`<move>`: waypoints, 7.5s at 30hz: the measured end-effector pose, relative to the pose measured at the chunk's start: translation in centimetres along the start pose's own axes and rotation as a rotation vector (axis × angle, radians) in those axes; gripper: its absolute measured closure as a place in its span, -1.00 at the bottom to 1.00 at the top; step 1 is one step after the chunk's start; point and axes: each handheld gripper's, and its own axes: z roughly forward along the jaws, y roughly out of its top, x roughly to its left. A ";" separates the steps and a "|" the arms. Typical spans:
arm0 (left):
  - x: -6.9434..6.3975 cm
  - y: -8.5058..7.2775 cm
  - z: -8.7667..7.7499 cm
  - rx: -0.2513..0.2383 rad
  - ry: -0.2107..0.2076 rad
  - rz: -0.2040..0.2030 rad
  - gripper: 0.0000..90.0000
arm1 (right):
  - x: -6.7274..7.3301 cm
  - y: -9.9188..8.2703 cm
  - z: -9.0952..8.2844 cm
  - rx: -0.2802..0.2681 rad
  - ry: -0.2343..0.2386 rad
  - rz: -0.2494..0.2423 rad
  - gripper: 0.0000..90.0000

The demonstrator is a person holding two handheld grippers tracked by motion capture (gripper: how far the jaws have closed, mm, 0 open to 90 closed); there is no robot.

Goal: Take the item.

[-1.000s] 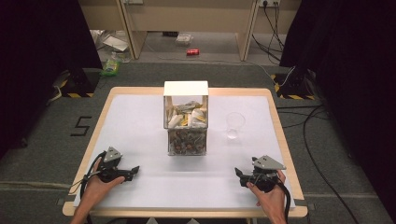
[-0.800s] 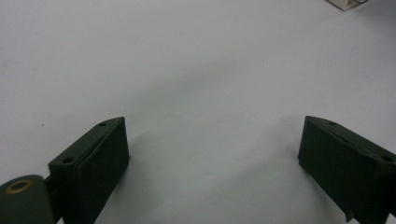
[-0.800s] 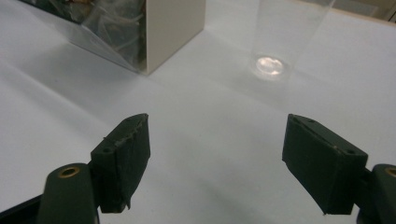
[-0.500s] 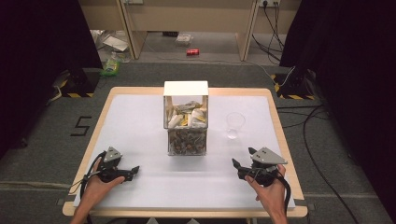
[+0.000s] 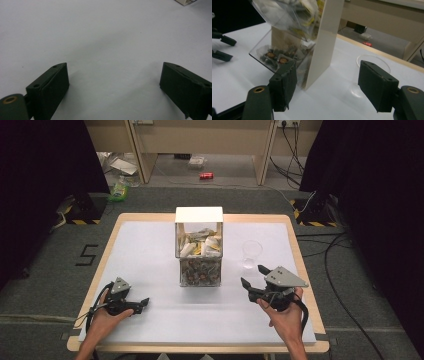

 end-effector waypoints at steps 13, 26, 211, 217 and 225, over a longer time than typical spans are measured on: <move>0.0 0.0 0.0 0.000 0.000 -0.001 -0.83 | 1.7 3.8 0.0 -0.071 0.071 -0.022 -0.12; 0.0 0.0 0.0 0.001 0.000 0.000 -0.83 | 3.1 6.3 1.4 -0.113 0.130 -0.055 0.06; 0.0 0.0 0.0 0.000 0.000 0.000 -0.83 | -9.4 2.0 11.5 0.086 -0.049 0.114 0.99; 0.0 0.0 0.0 0.000 0.000 0.000 -0.83 | -9.5 1.4 12.0 0.099 -0.050 0.119 0.98; 0.0 0.0 0.0 -0.001 0.000 0.000 -0.83 | -9.3 1.1 12.5 0.110 -0.049 0.113 0.97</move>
